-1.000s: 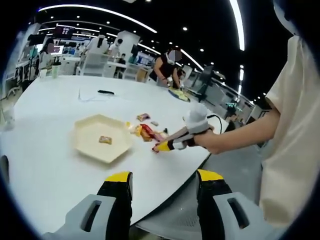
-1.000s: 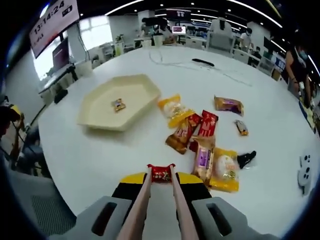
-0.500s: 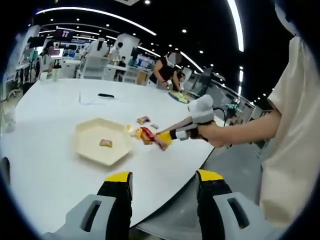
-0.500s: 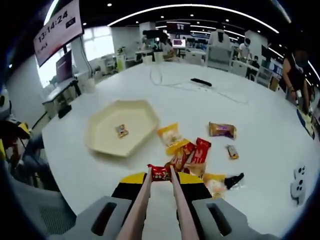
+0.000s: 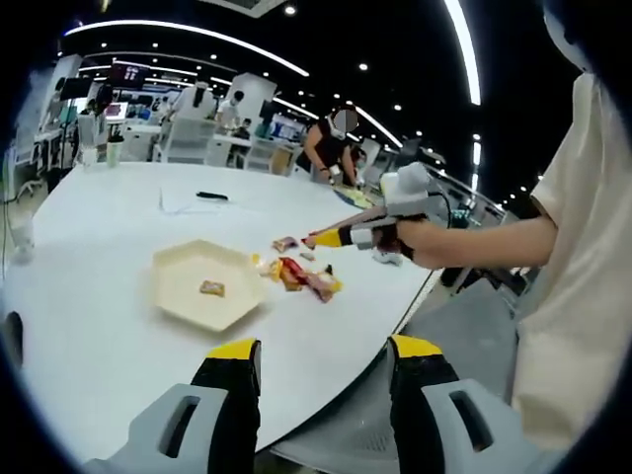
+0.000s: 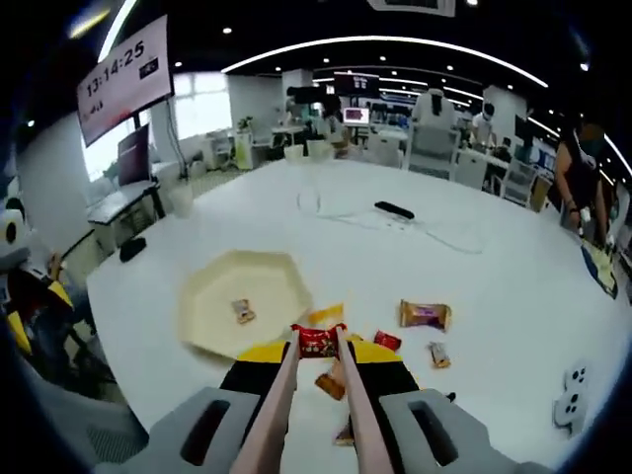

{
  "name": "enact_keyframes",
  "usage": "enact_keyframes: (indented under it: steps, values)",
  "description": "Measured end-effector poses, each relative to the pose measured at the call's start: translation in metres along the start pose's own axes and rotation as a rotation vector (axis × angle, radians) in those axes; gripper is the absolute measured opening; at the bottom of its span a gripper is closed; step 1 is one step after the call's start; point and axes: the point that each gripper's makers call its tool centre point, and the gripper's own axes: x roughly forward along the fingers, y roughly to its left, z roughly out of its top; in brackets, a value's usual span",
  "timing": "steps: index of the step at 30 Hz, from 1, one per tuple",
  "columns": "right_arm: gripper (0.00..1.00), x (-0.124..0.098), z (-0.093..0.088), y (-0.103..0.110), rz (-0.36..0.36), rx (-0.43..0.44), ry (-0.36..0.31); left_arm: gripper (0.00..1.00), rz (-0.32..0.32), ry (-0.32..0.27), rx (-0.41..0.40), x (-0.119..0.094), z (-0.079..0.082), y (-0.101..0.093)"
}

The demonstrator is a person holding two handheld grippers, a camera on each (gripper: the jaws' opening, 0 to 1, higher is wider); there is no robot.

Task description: Place the target food into the container with the food tongs after gripping and lifting it, then release it inside without dropping or visibly crushing the food.

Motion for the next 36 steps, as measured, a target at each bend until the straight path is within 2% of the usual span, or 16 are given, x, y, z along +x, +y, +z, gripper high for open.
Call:
enact_keyframes:
  steps: [12,28,36]
  values:
    - [0.22,0.004,0.030,0.003,0.015,-0.050,-0.045,0.50,0.016,-0.025,-0.004,-0.006,0.002,0.003]
    - [0.22,0.004,0.035,0.003,0.016,-0.052,-0.050,0.51,0.014,-0.024,-0.001,-0.006,0.002,0.002]
    - [0.22,0.009,0.039,0.011,0.034,-0.052,-0.055,0.51,0.018,-0.026,-0.004,-0.006,0.002,0.002]
